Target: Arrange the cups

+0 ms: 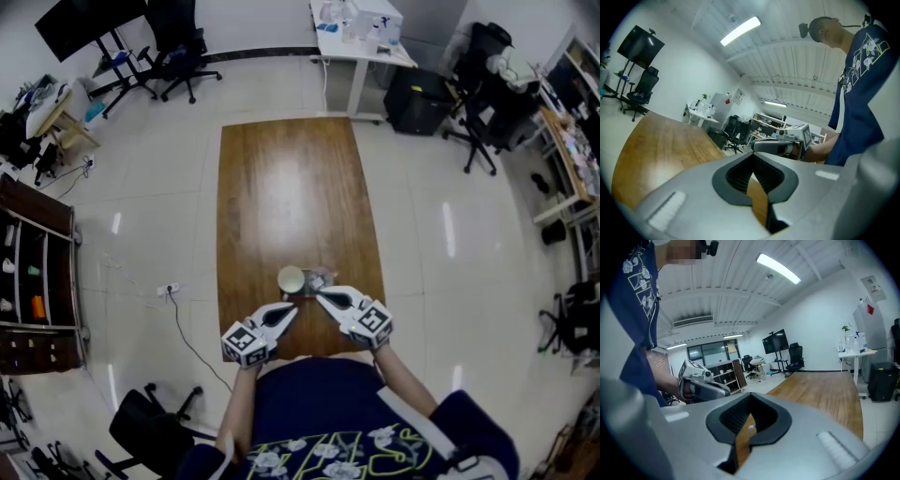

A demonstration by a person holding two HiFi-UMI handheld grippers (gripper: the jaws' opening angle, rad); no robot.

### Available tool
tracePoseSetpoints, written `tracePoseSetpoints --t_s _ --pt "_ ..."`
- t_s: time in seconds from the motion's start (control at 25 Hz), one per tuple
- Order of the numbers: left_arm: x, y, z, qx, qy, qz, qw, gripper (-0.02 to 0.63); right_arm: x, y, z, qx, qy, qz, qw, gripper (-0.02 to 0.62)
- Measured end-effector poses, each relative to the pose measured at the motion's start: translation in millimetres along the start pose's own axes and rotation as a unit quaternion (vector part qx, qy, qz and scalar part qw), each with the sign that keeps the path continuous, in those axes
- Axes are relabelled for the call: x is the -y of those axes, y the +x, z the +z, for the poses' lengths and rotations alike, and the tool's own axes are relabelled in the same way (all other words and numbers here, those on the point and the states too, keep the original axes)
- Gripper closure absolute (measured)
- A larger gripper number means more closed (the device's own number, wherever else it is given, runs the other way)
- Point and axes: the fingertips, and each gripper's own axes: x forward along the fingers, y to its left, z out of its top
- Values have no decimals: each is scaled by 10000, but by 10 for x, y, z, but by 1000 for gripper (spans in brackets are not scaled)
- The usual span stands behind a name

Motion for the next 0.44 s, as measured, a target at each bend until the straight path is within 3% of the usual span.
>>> tracePoseSetpoints --t_s 0.44 --pt "83 10 75 42 57 -187 9998 604 -37 21 -66 -34 -93 62 9999 594"
